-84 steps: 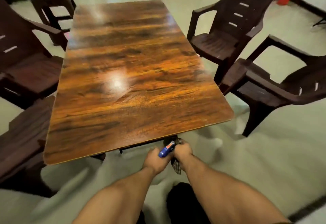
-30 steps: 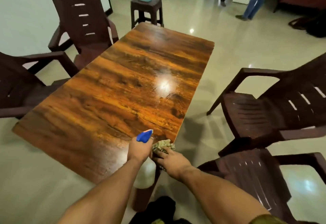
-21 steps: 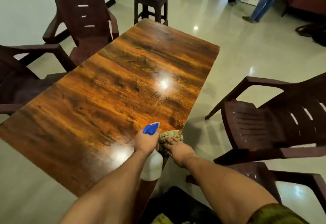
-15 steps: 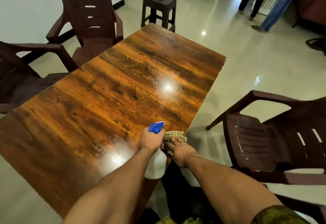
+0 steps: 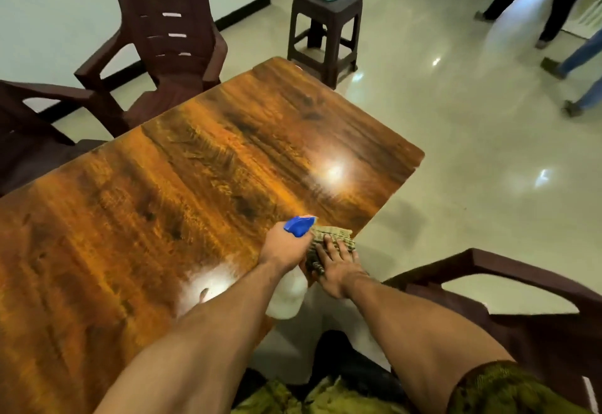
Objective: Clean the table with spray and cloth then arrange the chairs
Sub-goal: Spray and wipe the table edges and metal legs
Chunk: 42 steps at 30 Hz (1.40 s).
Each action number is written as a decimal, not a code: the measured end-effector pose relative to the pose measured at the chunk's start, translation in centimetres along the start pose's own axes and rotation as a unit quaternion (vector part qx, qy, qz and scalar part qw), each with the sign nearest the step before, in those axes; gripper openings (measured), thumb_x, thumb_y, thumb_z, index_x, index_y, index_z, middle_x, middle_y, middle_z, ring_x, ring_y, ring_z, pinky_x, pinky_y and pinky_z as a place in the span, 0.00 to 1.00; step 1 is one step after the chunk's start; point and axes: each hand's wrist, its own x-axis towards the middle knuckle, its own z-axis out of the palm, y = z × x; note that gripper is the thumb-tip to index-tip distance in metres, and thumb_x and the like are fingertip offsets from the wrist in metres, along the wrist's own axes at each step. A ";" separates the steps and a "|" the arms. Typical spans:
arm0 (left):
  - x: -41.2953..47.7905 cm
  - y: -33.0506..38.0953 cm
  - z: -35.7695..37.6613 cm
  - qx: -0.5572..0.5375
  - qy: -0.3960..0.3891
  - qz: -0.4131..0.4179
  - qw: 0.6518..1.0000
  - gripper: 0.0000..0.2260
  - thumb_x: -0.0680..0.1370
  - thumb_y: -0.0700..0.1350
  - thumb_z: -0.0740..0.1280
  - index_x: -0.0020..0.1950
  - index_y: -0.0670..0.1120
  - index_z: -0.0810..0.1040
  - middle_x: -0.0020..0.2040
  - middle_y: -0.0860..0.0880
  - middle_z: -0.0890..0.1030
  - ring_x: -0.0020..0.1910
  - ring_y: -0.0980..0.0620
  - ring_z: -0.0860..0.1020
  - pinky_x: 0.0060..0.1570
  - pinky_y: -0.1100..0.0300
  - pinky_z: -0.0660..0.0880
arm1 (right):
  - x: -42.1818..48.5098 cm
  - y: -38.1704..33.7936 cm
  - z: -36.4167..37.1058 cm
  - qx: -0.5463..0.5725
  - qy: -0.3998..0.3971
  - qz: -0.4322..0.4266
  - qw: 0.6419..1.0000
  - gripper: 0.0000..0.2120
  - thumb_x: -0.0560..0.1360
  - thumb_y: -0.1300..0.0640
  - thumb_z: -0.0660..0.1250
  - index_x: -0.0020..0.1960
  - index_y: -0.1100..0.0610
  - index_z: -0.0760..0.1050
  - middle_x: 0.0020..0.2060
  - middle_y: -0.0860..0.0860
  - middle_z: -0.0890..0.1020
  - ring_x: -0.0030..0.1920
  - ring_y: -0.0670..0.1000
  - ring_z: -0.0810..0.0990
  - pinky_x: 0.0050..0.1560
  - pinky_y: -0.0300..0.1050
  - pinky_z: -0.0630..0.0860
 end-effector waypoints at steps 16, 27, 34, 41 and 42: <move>12.2 11.5 7.8 -0.046 0.018 -0.019 0.999 0.12 0.70 0.53 0.68 0.37 0.44 0.81 0.24 0.44 0.79 0.26 0.42 0.80 0.39 0.45 0.82 | 10.1 13.9 -13.6 0.062 -0.051 0.068 0.994 0.33 0.83 0.39 0.48 0.81 0.48 0.38 0.79 0.50 0.33 0.79 0.57 0.35 0.77 0.59 0.37; 24.0 20.7 12.7 -0.015 0.051 -0.020 0.998 0.15 0.70 0.56 0.67 0.33 0.45 0.74 0.25 0.46 0.77 0.27 0.42 0.80 0.36 0.45 0.80 | 20.2 23.8 -23.0 0.026 -0.042 -0.006 0.999 0.34 0.83 0.41 0.52 0.81 0.46 0.35 0.78 0.49 0.30 0.78 0.57 0.31 0.78 0.61 0.42; 30.3 26.4 16.7 -0.077 0.116 -0.059 0.988 0.18 0.67 0.59 0.67 0.37 0.43 0.76 0.29 0.40 0.78 0.27 0.46 0.75 0.35 0.41 0.78 | 25.8 27.0 -30.1 -0.063 -0.049 -0.120 0.990 0.33 0.84 0.46 0.54 0.81 0.47 0.38 0.78 0.49 0.32 0.79 0.56 0.32 0.78 0.56 0.43; 32.4 26.7 16.7 -0.198 0.200 -0.109 0.953 0.08 0.76 0.46 0.70 0.39 0.43 0.81 0.24 0.44 0.76 0.24 0.47 0.76 0.32 0.48 0.78 | 29.9 26.3 -34.5 -0.161 -0.078 -0.188 0.966 0.36 0.81 0.54 0.57 0.81 0.43 0.40 0.79 0.46 0.34 0.79 0.56 0.35 0.79 0.54 0.47; 33.1 26.3 16.7 -0.209 0.205 -0.114 0.949 0.09 0.76 0.46 0.70 0.37 0.45 0.80 0.24 0.45 0.76 0.23 0.49 0.76 0.32 0.51 0.77 | 30.6 26.2 -34.9 -0.171 -0.082 -0.193 0.963 0.36 0.81 0.54 0.57 0.81 0.43 0.41 0.79 0.46 0.34 0.80 0.56 0.36 0.79 0.55 0.48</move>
